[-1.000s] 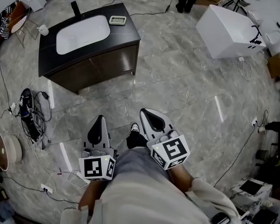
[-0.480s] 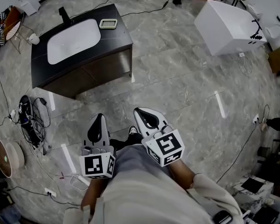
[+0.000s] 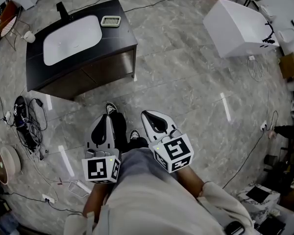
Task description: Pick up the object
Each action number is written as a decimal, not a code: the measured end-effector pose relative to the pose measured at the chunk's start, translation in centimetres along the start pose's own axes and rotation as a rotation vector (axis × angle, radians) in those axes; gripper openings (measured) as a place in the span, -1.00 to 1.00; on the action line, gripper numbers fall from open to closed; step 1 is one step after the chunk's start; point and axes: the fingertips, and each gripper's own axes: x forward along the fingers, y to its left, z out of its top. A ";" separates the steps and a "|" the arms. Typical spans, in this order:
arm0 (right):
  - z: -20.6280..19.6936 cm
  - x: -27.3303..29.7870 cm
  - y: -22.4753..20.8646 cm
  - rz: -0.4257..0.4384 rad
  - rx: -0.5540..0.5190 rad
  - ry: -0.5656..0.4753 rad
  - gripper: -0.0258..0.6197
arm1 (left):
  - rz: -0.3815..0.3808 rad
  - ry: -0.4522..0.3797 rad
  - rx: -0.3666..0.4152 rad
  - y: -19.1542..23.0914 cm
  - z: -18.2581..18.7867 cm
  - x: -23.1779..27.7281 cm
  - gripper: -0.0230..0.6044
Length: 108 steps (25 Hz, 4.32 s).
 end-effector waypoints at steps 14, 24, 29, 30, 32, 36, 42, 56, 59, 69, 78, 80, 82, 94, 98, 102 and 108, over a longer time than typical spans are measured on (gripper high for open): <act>5.6 7.8 -4.0 -0.022 -0.028 -0.015 -0.89 | -0.020 -0.027 -0.011 4.8 3.3 9.2 -0.92; 9.4 15.1 -5.6 0.007 -0.001 -0.003 -0.89 | -0.032 -0.005 -0.030 9.8 5.2 15.5 -0.92; 11.7 19.1 -6.0 0.026 0.000 0.001 -0.89 | -0.055 -0.005 -0.033 12.6 6.5 19.0 -0.92; 12.1 19.9 -6.1 0.029 -0.004 0.006 -0.89 | -0.058 -0.005 -0.035 13.1 6.8 19.7 -0.92; 12.8 21.6 -6.2 0.039 -0.002 0.018 -0.89 | -0.067 -0.005 -0.038 14.2 7.4 21.0 -0.92; 14.7 24.8 -6.7 0.046 0.001 0.027 -0.89 | -0.091 0.001 -0.036 16.1 8.3 23.6 -0.92; 17.1 29.3 -6.7 0.061 -0.024 0.008 -0.89 | -0.112 0.000 -0.024 19.3 9.4 27.0 -0.92; 19.4 33.9 -9.2 -0.008 -0.057 0.013 -0.89 | -0.126 0.004 -0.022 23.2 9.8 31.0 -0.92; 19.8 34.5 -9.5 0.000 -0.056 0.009 -0.89 | -0.130 0.016 -0.016 23.4 9.7 31.6 -0.92; 20.5 36.6 -12.0 0.031 -0.089 0.037 -0.89 | -0.121 0.059 -0.013 23.0 9.4 34.0 -0.92; 20.2 39.5 -15.0 0.077 -0.110 0.099 -0.88 | -0.065 0.052 -0.038 23.2 9.7 37.2 -0.92; 19.9 40.0 -15.4 0.099 -0.107 0.123 -0.88 | -0.055 0.054 -0.046 23.1 9.8 37.7 -0.92; 19.5 40.8 -15.6 0.131 -0.087 0.148 -0.88 | -0.045 0.058 -0.052 23.4 9.8 38.2 -0.92; 17.9 44.5 -16.9 0.205 -0.126 0.221 -0.88 | -0.039 0.084 -0.061 23.2 9.0 40.1 -0.92; 17.7 45.4 -17.7 0.206 -0.151 0.238 -0.88 | -0.045 0.105 -0.052 23.1 8.6 40.6 -0.92; 17.2 46.3 -18.3 0.205 -0.175 0.262 -0.88 | -0.040 0.121 -0.059 23.4 8.3 41.0 -0.92; 17.0 47.4 -18.7 0.211 -0.201 0.281 -0.87 | -0.035 0.142 -0.068 23.7 7.7 41.2 -0.92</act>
